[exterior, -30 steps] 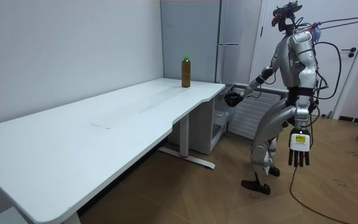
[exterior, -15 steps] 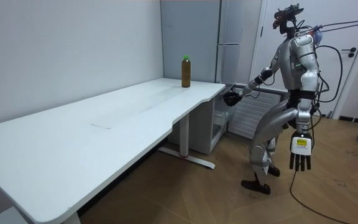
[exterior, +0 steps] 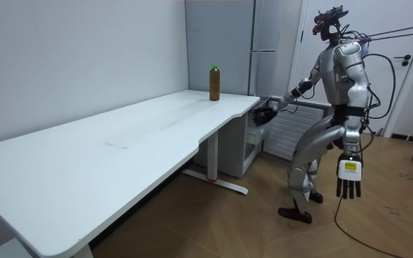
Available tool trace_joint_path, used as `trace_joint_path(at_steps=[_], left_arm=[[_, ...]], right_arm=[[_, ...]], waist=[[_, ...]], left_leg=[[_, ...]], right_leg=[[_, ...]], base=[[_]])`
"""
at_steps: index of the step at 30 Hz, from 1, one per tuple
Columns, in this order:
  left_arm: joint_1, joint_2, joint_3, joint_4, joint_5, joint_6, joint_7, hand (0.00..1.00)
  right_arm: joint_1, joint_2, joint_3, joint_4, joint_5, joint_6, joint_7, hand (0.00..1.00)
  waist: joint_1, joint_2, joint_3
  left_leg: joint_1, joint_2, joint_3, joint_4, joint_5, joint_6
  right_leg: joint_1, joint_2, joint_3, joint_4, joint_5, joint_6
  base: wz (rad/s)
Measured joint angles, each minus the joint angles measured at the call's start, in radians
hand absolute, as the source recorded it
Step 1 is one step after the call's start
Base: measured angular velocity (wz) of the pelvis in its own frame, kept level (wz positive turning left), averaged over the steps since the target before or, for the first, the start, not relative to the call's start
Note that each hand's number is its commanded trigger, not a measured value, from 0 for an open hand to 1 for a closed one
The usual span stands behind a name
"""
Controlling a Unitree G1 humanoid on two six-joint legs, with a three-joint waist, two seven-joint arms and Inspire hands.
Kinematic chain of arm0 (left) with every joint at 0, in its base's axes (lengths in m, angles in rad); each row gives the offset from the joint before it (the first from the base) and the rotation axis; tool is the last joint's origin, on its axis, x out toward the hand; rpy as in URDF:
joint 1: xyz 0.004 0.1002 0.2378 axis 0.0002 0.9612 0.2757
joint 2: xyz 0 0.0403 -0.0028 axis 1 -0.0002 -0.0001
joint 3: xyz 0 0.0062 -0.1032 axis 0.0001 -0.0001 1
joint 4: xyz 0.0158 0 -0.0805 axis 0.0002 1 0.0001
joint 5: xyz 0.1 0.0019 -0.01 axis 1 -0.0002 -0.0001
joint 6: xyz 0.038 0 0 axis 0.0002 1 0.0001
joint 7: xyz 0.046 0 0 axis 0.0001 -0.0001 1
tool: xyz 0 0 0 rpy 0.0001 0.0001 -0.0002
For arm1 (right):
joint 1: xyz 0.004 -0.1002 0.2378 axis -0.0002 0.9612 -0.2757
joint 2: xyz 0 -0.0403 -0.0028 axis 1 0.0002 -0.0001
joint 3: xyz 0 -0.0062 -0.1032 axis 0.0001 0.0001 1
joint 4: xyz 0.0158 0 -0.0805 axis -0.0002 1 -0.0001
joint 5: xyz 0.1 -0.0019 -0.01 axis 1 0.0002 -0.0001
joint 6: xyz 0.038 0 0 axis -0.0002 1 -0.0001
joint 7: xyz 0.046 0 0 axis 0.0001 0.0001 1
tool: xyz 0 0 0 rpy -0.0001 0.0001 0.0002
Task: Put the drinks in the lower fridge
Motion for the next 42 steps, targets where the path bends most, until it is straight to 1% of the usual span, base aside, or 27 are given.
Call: trace_joint_path(at_steps=[4, 8, 12, 13, 20, 24, 27, 28, 32, 34, 38, 40, 42], left_arm=[[0.007, 0.000, 0.002, 0.000, -0.001, 0.000, 0.000, 0.00], [0.015, 0.000, 0.003, 0.000, 0.000, 0.004, 0.001, 0.00], [0.015, 0.000, 0.003, -0.002, 0.000, 0.004, 0.007, 0.00], [0.015, 0.000, 0.003, -0.002, 0.000, 0.003, 0.007, 0.00], [0.017, 0.000, 0.003, 0.000, 0.000, 0.002, 0.008, 0.00], [0.017, 0.001, 0.003, 0.002, -0.001, -0.004, 0.008, 0.00], [0.017, 0.002, 0.001, -0.003, -0.001, -0.005, 0.008, 0.00], [0.017, 0.002, -0.009, -0.008, 0.000, -0.005, 0.009, 0.00], [0.016, -0.004, -0.009, -0.011, 0.000, -0.005, 0.028, 0.00], [0.016, -0.004, -0.005, -0.010, 0.000, -0.005, 0.044, 0.00], [0.007, -0.004, -0.004, -0.008, 0.000, -0.004, 0.049, 0.00], [-0.004, -0.004, -0.004, -0.008, 0.000, -0.004, 0.048, 0.00], [-0.007, -0.004, -0.004, -0.007, 0.000, -0.004, 0.049, 0.00]], right_arm=[[0.000, -0.001, -0.034, 0.002, 0.016, 0.000, -0.024, 0.00], [0.000, -0.008, -0.037, 0.007, 0.029, -0.001, -0.041, 0.00], [-0.009, -0.023, -0.068, 0.006, 0.052, -0.018, -0.043, 0.00], [-0.010, -0.030, -0.066, 0.006, 0.051, -0.021, -0.045, 0.00], [-0.007, -0.029, -0.065, 0.007, 0.051, -0.020, -0.053, 0.00], [-0.006, -0.029, -0.063, 0.034, 0.050, -0.018, -0.066, 0.00], [-0.006, -0.029, -0.063, 0.047, 0.051, -0.018, -0.067, 0.00], [-0.006, -0.029, -0.063, 0.048, 0.051, -0.018, -0.066, 0.00], [-0.006, -0.029, -0.064, 0.053, 0.051, -0.017, -0.066, 0.00], [-0.007, -0.029, -0.064, 0.053, 0.050, -0.017, -0.066, 0.00], [-0.007, -0.030, -0.065, 0.053, 0.048, -0.016, -0.065, 0.00], [-0.007, -0.030, -0.064, 0.070, 0.045, -0.009, -0.064, 0.00], [-0.007, -0.030, -0.064, 0.093, 0.045, 0.003, -0.063, 0.00]], waist=[[-0.003, 0.000, 0.0000], [-0.008, 0.000, 0.0002], [-0.007, -0.004, 0.0009], [-0.006, -0.007, 0.0011], [-0.002, -0.009, 0.0011], [-0.004, -0.008, 0.0007], [-0.007, -0.006, -0.0001], [-0.008, -0.006, -0.0001], [-0.008, -0.002, 0.0001], [-0.008, 0.005, -0.0003], [-0.008, 0.005, -0.0002], [-0.012, 0.004, 0.0005], [-0.013, 0.004, 0.0008]], left_leg=[[0.000, 0.001, 0.000, -0.003, 0.000, 0.000], [0.003, 0.001, 0.000, -0.005, 0.000, 0.000], [0.023, 0.002, 0.000, -0.006, -0.001, -0.001], [0.027, 0.002, 0.000, -0.008, -0.001, -0.001], [0.048, 0.003, 0.001, -0.028, 0.003, -0.001], [0.081, 0.004, -0.002, -0.077, 0.018, -0.001], [0.095, 0.008, -0.006, -0.107, 0.025, 0.001], [0.098, 0.008, -0.005, -0.119, 0.028, 0.003], [0.122, 0.010, 0.004, -0.156, 0.032, 0.008], [0.136, 0.012, 0.011, -0.181, 0.035, 0.012], [0.163, 0.008, 0.030, -0.212, 0.038, 0.017], [0.191, 0.002, 0.034, -0.237, 0.041, 0.018], [0.215, 0.003, 0.035, -0.248, 0.041, 0.018]], right_leg=[[0.002, 0.000, -0.004, -0.002, -0.003, -0.002], [0.006, -0.001, -0.006, -0.002, -0.006, -0.003], [0.026, -0.001, -0.007, -0.006, -0.008, -0.003], [0.030, 0.000, -0.007, -0.007, -0.007, -0.003], [0.049, 0.004, -0.007, -0.028, 0.000, 0.001], [0.084, 0.010, -0.019, -0.082, 0.020, 0.003], [0.104, 0.020, -0.027, -0.125, 0.036, 0.006], [0.107, 0.024, -0.024, -0.140, 0.043, 0.009], [0.126, 0.032, -0.016, -0.185, 0.061, 0.018], [0.138, 0.037, -0.012, -0.216, 0.074, 0.024], [0.149, 0.034, 0.005, -0.235, 0.080, 0.030], [0.170, 0.031, 0.009, -0.252, 0.081, 0.033], [0.196, 0.033, 0.008, -0.267, 0.082, 0.034]], base=[[0.00], [0.00], [0.00], [0.00], [-0.02], [0.01], [-0.01], [-0.07], [-0.10], [-0.09], [-0.09], [-0.02], [0.00]])
